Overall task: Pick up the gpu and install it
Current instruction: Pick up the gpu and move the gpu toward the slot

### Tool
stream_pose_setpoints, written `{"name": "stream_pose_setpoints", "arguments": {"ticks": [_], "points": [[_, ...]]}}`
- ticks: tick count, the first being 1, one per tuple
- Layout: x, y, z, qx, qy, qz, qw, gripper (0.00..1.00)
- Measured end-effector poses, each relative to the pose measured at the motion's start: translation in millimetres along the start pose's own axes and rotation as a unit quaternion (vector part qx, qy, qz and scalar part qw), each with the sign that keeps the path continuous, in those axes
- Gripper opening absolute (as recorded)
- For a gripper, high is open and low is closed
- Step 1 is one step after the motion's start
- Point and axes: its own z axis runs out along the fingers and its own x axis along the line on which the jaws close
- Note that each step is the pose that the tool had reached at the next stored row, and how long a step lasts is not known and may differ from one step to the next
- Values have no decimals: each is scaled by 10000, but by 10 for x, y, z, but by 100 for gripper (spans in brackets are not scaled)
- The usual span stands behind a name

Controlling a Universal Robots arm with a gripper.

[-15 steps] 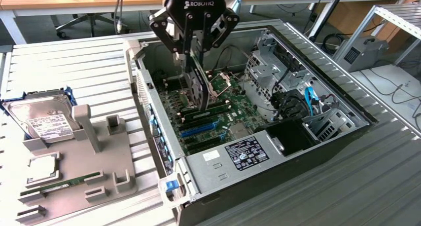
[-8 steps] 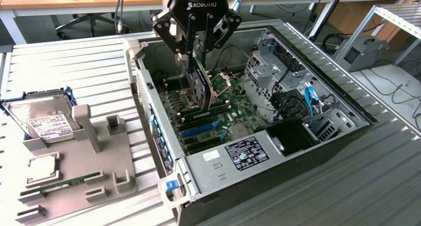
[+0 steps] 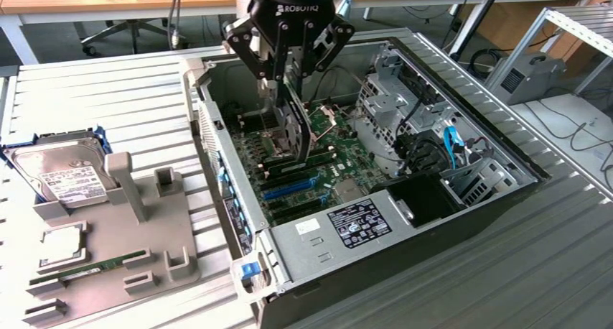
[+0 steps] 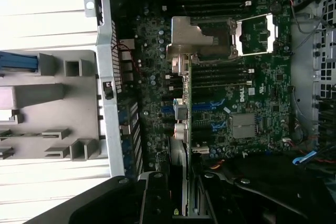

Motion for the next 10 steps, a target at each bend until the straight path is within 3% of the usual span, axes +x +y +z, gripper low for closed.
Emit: {"name": "stream_pose_setpoints", "arguments": {"ticks": [10], "points": [[-38, 4, 15, 35, -3, -1, 10000, 26]]}}
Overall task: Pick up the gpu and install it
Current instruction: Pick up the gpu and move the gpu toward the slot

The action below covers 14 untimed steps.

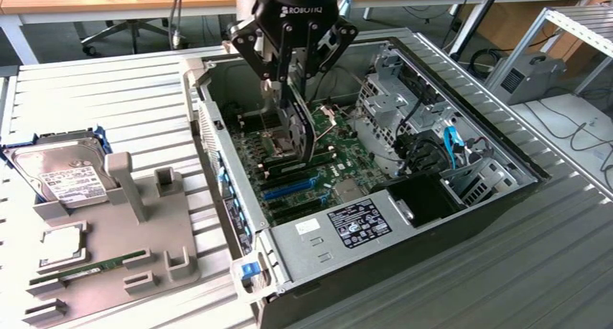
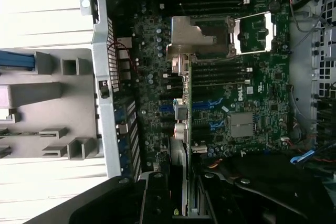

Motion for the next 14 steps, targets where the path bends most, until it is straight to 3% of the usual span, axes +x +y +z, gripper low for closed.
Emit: {"name": "stream_pose_setpoints", "arguments": {"ticks": [14], "points": [[-89, 9, 45, 50, -4, -2, 10000, 26]]}}
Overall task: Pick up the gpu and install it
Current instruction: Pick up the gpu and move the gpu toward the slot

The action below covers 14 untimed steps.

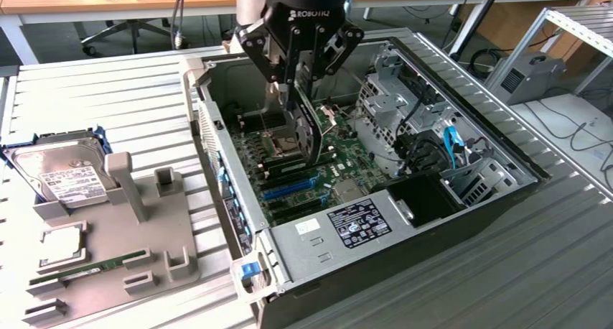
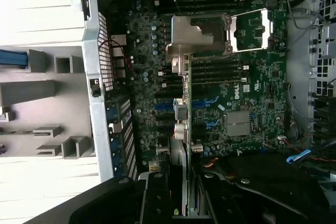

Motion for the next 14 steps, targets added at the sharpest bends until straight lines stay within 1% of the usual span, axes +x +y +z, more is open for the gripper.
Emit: {"name": "stream_pose_setpoints", "arguments": {"ticks": [4, 14], "points": [[-40, 4, 18, 21, -1, 0, 10000, 26], [-148, 21, 59, 59, -4, -1, 10000, 26]]}}
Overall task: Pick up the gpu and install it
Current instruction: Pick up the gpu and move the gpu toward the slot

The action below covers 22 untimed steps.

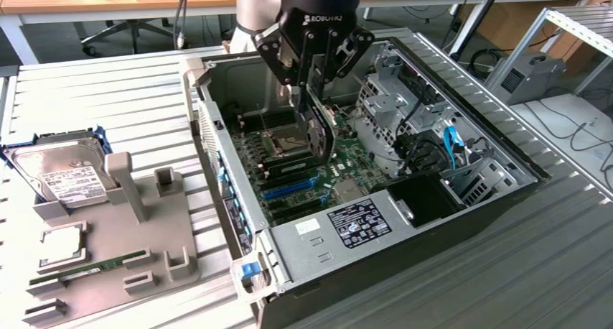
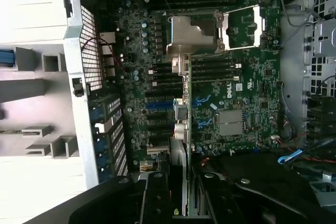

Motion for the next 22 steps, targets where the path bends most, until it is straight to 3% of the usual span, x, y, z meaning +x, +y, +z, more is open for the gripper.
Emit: {"name": "stream_pose_setpoints", "arguments": {"ticks": [22], "points": [[-164, 23, 61, 123, -10, -3, 9999, 26]]}}
